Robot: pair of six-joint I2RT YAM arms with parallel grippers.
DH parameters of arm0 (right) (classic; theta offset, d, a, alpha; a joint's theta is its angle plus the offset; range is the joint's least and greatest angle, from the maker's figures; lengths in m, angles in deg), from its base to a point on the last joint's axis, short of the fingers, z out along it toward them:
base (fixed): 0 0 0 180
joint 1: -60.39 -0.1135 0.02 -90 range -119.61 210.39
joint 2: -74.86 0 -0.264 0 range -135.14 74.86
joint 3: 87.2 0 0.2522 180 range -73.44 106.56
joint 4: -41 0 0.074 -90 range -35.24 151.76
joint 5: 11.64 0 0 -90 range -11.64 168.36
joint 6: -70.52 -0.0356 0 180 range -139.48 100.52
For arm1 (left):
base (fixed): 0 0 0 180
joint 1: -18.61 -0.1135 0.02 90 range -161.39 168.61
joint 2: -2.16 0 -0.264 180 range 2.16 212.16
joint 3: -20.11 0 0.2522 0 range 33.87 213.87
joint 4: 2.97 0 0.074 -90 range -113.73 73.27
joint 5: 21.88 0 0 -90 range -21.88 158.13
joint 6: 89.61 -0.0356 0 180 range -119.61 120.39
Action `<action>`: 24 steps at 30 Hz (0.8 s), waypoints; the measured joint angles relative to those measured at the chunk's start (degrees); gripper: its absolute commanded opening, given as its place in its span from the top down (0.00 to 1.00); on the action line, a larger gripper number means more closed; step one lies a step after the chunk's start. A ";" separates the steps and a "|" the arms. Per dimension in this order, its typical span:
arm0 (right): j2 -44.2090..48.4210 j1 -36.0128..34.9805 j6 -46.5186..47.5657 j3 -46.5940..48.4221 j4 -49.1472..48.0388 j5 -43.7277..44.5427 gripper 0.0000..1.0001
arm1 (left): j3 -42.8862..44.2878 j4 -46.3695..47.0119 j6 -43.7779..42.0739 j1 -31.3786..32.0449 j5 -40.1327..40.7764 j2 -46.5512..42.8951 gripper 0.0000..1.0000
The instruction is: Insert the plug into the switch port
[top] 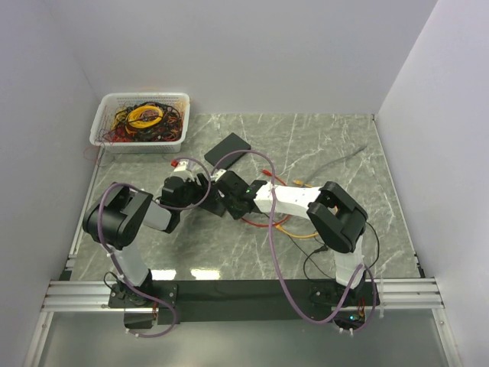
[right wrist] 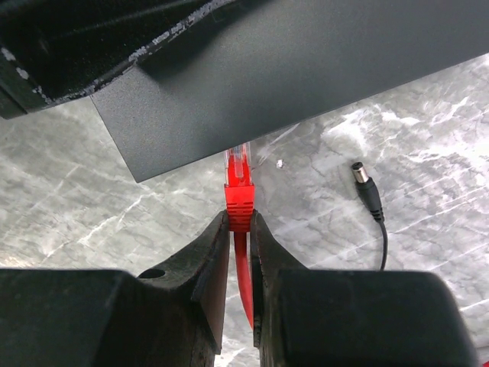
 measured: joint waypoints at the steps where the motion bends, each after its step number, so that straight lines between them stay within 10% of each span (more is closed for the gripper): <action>1: 0.00 0.00 0.31 0.00 0.02 0.00 1.00 | 0.00 0.20 -0.04 0.02 -0.11 0.13 0.34; 24: 3.82 2.36 9.84 -6.62 -4.81 -5.62 1.00 | -3.10 11.47 -3.69 0.94 -4.57 4.17 0.35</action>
